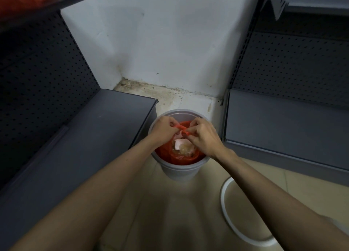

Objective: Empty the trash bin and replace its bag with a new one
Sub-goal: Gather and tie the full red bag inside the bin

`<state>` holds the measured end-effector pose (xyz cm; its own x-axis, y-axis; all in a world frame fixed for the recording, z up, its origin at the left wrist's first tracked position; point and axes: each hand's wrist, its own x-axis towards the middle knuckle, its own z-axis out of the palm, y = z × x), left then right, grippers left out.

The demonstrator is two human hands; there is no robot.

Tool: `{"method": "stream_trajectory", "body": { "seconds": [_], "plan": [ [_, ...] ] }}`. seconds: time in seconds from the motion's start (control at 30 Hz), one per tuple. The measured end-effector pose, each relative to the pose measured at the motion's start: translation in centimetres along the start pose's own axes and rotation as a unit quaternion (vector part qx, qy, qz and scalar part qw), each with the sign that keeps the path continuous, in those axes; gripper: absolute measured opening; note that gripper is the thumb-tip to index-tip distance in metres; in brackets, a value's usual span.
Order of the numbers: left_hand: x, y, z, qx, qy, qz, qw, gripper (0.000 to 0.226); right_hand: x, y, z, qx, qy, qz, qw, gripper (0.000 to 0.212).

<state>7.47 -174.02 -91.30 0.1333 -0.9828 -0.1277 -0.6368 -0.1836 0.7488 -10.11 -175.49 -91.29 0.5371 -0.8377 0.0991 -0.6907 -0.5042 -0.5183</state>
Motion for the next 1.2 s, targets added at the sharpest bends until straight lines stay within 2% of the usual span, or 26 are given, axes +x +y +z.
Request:
{"method": "stream_trajectory", "body": {
  "seconds": [0.1,0.23,0.37,0.47,0.67,0.97,1.1,1.2],
  "plan": [
    [-0.3,0.0,-0.1,0.001,-0.012,0.013,1.0,0.011,0.1,0.1,0.1,-0.03,0.034,0.011,0.999,0.024],
    [-0.4,0.3,0.3,-0.056,0.003,-0.035,0.998,0.036,0.2,0.4,0.5,-0.031,0.037,0.025,0.999,0.025],
    [-0.3,-0.4,0.3,-0.028,-0.018,-0.008,0.999,0.023,0.3,0.7,0.8,-0.025,0.046,0.019,0.998,0.022],
    [-0.5,-0.3,0.5,-0.005,-0.027,0.004,1.0,0.025,0.4,0.7,1.1,-0.017,0.057,0.014,0.998,0.02],
    [-0.5,-0.3,1.1,0.01,0.013,0.02,1.0,0.027,0.6,0.9,2.2,-0.04,0.051,0.021,0.998,0.025],
    [-0.6,-0.9,1.6,0.019,0.086,0.054,0.995,0.012,0.2,0.7,3.1,-0.034,0.025,0.016,0.999,0.033],
    [-0.7,-0.9,1.5,0.047,0.109,0.036,0.992,0.01,0.1,1.1,2.5,0.013,0.034,0.031,0.999,0.029],
    [-0.6,-0.5,1.0,0.089,0.139,0.013,0.986,0.009,0.2,0.9,1.9,0.082,0.071,0.058,0.992,0.029]
  ]
}}
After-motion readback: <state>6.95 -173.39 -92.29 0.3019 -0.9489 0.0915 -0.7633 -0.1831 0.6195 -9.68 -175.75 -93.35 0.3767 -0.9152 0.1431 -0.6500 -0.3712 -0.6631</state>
